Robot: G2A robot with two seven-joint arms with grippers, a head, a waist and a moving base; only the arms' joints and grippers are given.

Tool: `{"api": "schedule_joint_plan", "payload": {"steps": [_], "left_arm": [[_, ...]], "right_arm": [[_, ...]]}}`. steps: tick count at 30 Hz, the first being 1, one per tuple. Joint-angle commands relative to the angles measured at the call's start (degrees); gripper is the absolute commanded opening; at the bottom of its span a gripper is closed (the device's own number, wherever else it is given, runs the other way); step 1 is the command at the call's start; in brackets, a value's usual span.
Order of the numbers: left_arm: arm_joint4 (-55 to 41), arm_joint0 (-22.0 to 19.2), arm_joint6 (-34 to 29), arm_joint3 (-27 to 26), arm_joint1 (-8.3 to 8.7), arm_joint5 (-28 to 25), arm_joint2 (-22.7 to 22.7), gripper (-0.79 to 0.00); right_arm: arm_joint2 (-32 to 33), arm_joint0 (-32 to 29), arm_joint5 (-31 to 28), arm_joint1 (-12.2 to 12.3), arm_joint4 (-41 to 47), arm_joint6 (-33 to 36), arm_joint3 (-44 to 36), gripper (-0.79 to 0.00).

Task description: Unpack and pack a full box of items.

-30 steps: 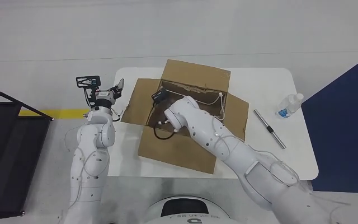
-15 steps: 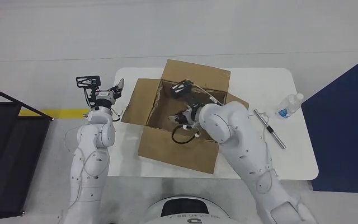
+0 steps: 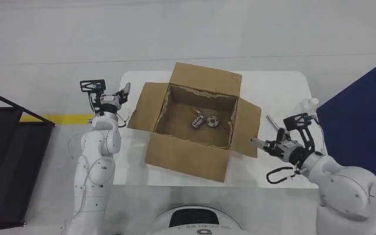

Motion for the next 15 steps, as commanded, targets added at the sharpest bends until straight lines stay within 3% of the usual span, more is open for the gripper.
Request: {"api": "schedule_joint_plan", "payload": {"steps": [1, 4, 7, 9, 11, 15], "left_arm": [[0.0, 0.0, 0.0, 0.0, 0.00, 0.0, 0.0, 0.000], [0.0, 0.0, 0.0, 0.0, 0.00, 0.0, 0.0, 0.000], [0.0, 0.0, 0.0, 0.0, 0.00, 0.0, 0.0, 0.000], [0.0, 0.0, 0.0, 0.0, 0.00, 0.0, 0.0, 0.000], [0.0, 0.0, 0.0, 0.0, 0.00, 0.0, 0.0, 0.000], [0.0, 0.0, 0.0, 0.0, 0.00, 0.0, 0.0, 0.000]], "right_arm": [[1.1, 1.4, 0.6, 0.5, -1.6, 2.7, 4.5, -0.397], [-0.6, 6.9, 1.5, 1.4, -6.5, 6.2, 12.1, -0.376], [-4.2, 14.9, 7.8, 2.0, -13.3, 9.2, 20.7, -0.394], [-6.3, 19.3, 11.6, 2.3, -18.5, 10.0, 25.7, -0.348], [-7.7, 22.1, 12.0, 2.5, -19.0, 9.7, 28.9, -0.308], [-8.1, 26.0, 17.3, 3.0, -25.3, 9.9, 34.6, -0.317]]}}
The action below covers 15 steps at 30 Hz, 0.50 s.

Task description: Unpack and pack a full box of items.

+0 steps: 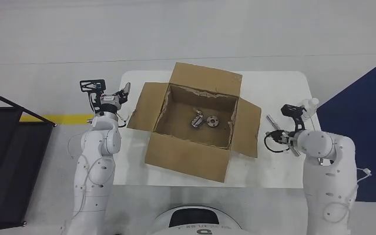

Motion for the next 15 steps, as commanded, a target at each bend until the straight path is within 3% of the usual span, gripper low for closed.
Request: {"api": "schedule_joint_plan", "payload": {"steps": [1, 11, 15], "left_arm": [[0.0, 0.0, 0.0, 0.0, 0.00, 0.0, 0.0, 0.000], [0.0, 0.0, 0.0, 0.0, 0.00, 0.0, 0.0, 0.000], [0.0, 0.0, 0.0, 0.0, 0.00, 0.0, 0.0, 0.000]], "right_arm": [[-1.0, 2.1, 4.5, 0.2, -5.8, 0.5, 2.7, -0.317], [-1.4, 5.3, 6.3, 1.0, -8.0, 0.5, 7.6, -0.259], [-1.7, 8.9, 5.3, 1.3, -7.9, -0.2, 14.0, -0.376]]}}
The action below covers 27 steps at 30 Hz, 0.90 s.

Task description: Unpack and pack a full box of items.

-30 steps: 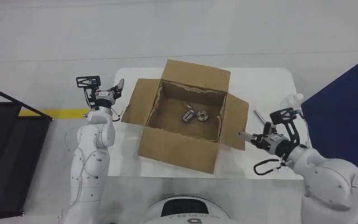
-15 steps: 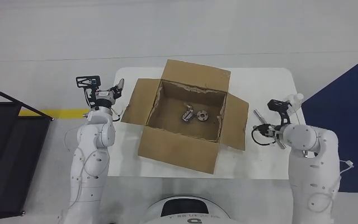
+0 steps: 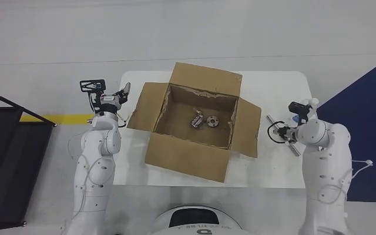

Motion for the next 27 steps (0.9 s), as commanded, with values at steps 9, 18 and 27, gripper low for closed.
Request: {"api": "schedule_joint_plan", "payload": {"steps": [9, 18, 27], "left_arm": [[0.0, 0.0, 0.0, 0.0, 0.00, 0.0, 0.0, 0.000], [0.0, 0.0, 0.0, 0.0, 0.00, 0.0, 0.0, 0.000], [0.0, 0.0, 0.0, 0.0, 0.00, 0.0, 0.0, 0.000]], "right_arm": [[-1.3, 4.3, -0.8, 0.7, -0.1, -0.2, 9.4, -0.400], [-1.7, 0.4, -0.4, 0.9, 1.8, -0.4, 3.8, -0.416], [-3.8, -3.7, 1.5, 1.0, 1.8, 0.7, -0.8, -0.437]]}}
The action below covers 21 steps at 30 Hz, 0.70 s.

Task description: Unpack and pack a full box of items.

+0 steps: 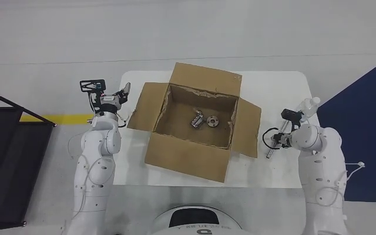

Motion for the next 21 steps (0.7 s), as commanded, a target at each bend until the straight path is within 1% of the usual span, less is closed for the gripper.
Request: {"api": "schedule_joint_plan", "payload": {"steps": [1, 5, 8, 12, 14, 16, 19, 20, 21], "left_arm": [[0.0, 0.0, 0.0, 0.0, 0.00, 0.0, 0.0, 0.000], [0.0, 0.0, 0.0, 0.0, 0.00, 0.0, 0.0, 0.000], [0.0, 0.0, 0.0, 0.0, 0.00, 0.0, 0.0, 0.000], [0.0, 0.0, 0.0, 0.0, 0.00, 0.0, 0.0, 0.000], [0.0, 0.0, 0.0, 0.0, 0.00, 0.0, 0.0, 0.000], [0.0, 0.0, 0.0, 0.0, 0.00, 0.0, 0.0, 0.000], [0.0, 0.0, 0.0, 0.0, 0.00, 0.0, 0.0, 0.000], [0.0, 0.0, 0.0, 0.0, 0.00, 0.0, 0.0, 0.000], [0.0, 0.0, 0.0, 0.0, 0.00, 0.0, 0.0, 0.000]], "right_arm": [[-0.6, 0.0, 0.2, 0.0, 0.1, 0.2, 0.2, -0.437], [-1.5, 0.5, 0.7, 0.1, -0.3, 0.5, 0.8, -0.480], [-1.7, 0.7, 0.8, 0.2, -0.1, 0.5, 1.2, -0.496], [-1.0, 1.7, 1.9, 0.4, 1.3, 0.9, 2.9, -0.496], [-0.7, 2.3, 2.5, 0.5, 1.7, 0.8, 4.0, -0.477], [-0.8, 2.8, 2.5, 0.6, 1.8, 0.8, 4.7, -0.483], [-1.0, 3.3, 2.6, 0.8, 1.6, 0.9, 5.6, -0.536], [-1.2, 3.4, 2.7, 0.8, 1.5, 0.9, 5.8, -0.582], [-1.3, 3.5, 2.7, 0.9, 1.3, 1.0, 6.0, -0.646]]}}
